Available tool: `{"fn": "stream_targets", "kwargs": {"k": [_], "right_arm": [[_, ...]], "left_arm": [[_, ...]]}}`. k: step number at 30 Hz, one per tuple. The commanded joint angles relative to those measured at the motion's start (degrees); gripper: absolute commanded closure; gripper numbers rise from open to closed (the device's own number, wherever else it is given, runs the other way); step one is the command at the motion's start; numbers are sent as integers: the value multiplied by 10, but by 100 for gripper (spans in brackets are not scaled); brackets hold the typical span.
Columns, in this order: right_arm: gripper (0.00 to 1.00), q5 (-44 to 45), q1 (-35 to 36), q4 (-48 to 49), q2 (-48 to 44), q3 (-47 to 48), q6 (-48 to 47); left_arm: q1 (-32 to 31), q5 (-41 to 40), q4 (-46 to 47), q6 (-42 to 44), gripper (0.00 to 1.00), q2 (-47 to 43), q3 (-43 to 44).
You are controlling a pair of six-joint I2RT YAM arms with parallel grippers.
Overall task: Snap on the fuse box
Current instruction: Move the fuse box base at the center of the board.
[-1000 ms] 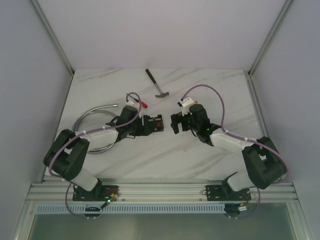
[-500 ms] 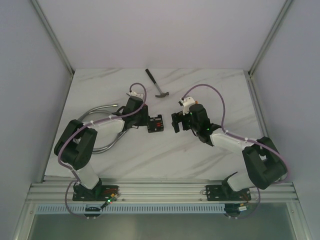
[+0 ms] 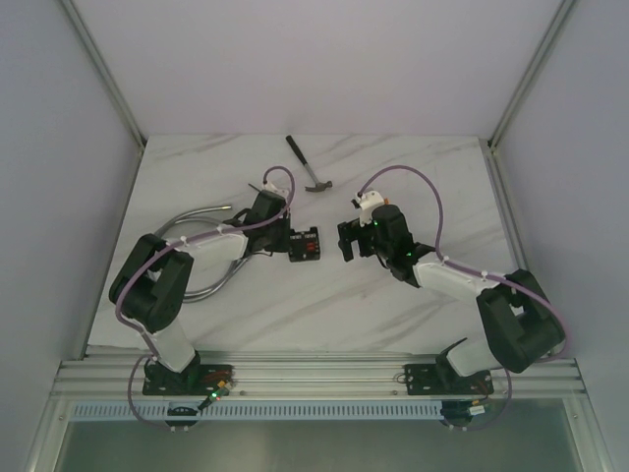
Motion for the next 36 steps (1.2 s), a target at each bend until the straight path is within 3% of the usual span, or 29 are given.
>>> {"fn": "stream_targets", "kwargs": {"k": [1,3,10,18,25,29,36], "right_arm": [[0,11,4,-6,-17,3,3],[0,12,4,-7,-24,-1,5],[0,29,4,-7,-46,-18,8],[0,107,-5,-42,-41,-21,58],[0,109,-31,-97,-30,-11,75],[0,109,-38,-121,-18,5,69],[0,90,-45,-163,16,61,24]], "left_arm": [[-11,18,-55,54,82,-14,12],[-19,28,-69,76,86,-17,13],[-59,51,-113,183,87,-29,17],[-103,77,-129,304,84,13,66],[-115,140,-129,389,80,63,102],[-118,145,-118,409,73,76,113],[-116,111,-38,388,47,-5,68]]}}
